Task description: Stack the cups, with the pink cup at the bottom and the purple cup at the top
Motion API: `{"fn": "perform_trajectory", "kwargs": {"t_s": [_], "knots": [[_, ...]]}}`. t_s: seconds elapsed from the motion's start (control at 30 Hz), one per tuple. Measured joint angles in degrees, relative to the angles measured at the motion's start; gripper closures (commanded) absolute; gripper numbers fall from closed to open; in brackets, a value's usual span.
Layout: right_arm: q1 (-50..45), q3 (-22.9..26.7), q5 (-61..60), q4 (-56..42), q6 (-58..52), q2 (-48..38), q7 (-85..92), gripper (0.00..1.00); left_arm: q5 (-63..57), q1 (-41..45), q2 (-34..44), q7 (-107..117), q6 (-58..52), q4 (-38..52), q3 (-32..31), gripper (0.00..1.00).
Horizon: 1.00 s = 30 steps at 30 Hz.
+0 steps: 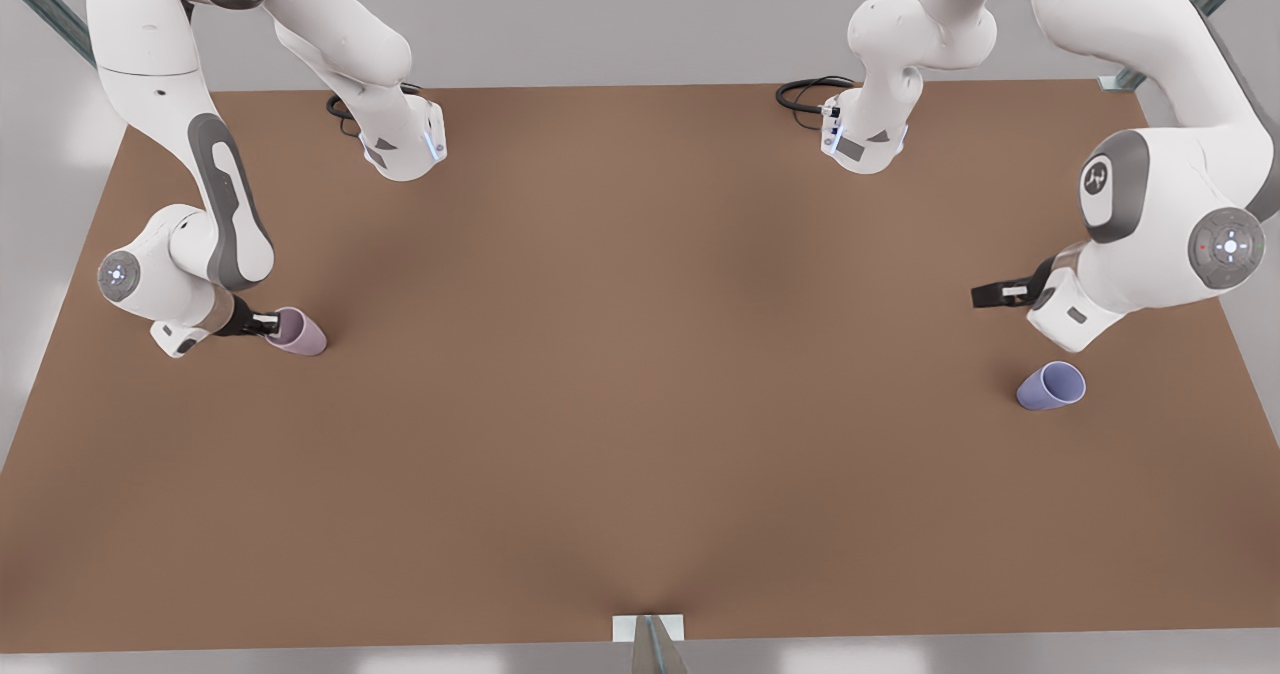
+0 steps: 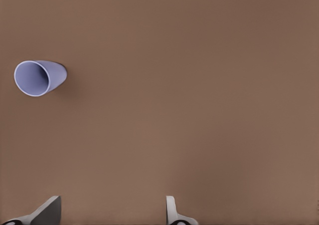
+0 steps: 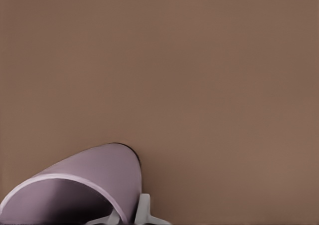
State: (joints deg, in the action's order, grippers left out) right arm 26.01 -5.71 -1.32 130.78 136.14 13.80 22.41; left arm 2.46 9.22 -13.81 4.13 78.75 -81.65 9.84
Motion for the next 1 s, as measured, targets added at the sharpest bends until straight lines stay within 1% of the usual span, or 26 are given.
{"fn": "perform_trajectory", "kwargs": {"t_s": [0.17, 0.3, 0.4, 0.5, 0.57, 0.63, 0.77, 0.83, 0.93, 1.0], "knots": [[0.0, -0.3, -0.3, -0.5, -0.3, -0.1, 0.2, 0.79, 0.0, -0.1, 0.1, 0.0, -0.8, 0.3, 0.0, 0.0], [-0.1, -1.4, -0.5, -2.3, -0.6, -0.1, -0.1, 0.79, 0.0, 0.0, -0.1, -0.1, 0.2, 0.6, 0.0, 0.0], [-0.2, -2.4, -0.5, -7.1, -5.1, 0.0, -0.2, 0.79, 0.0, 0.0, 0.1, -0.3, 0.9, 0.7, 0.0, 0.0], [-1.2, -3.9, -2.4, -10.6, -6.5, 0.4, -0.7, 0.79, -0.1, 0.0, -0.1, -0.3, 0.9, 0.7, -0.1, 0.0], [-5.0, -4.0, -2.8, -12.3, -7.7, 0.5, -7.7, 0.79, -0.1, 0.0, -0.1, -0.3, 1.0, 0.7, -0.1, 0.0], [-9.4, -4.1, -2.9, -17.3, -14.1, 0.5, -16.8, 0.79, -0.2, 0.0, -0.2, -0.3, 1.0, 0.7, -0.1, 0.0], [-20.2, -4.1, -2.8, -26.4, -21.4, 2.3, -37.7, 0.79, -0.2, 0.0, -0.3, -0.3, 1.0, 0.7, -0.1, 0.0], [-26.1, -4.1, -2.7, -33.9, -25.9, 4.6, -48.7, 0.79, -0.2, 0.0, -0.3, -0.3, 1.0, 0.6, -0.1, 0.0], [-33.5, -4.2, -2.7, -48.3, -32.9, 11.3, -62.7, 0.79, -0.2, 0.0, -0.4, -0.3, 1.0, 0.6, 0.0, 0.0], [-39.2, -4.2, -3.0, -55.6, -33.4, 15.2, -71.1, 0.79, -0.2, 0.0, -0.4, -0.3, 1.0, 0.7, 0.0, 0.0]]}}
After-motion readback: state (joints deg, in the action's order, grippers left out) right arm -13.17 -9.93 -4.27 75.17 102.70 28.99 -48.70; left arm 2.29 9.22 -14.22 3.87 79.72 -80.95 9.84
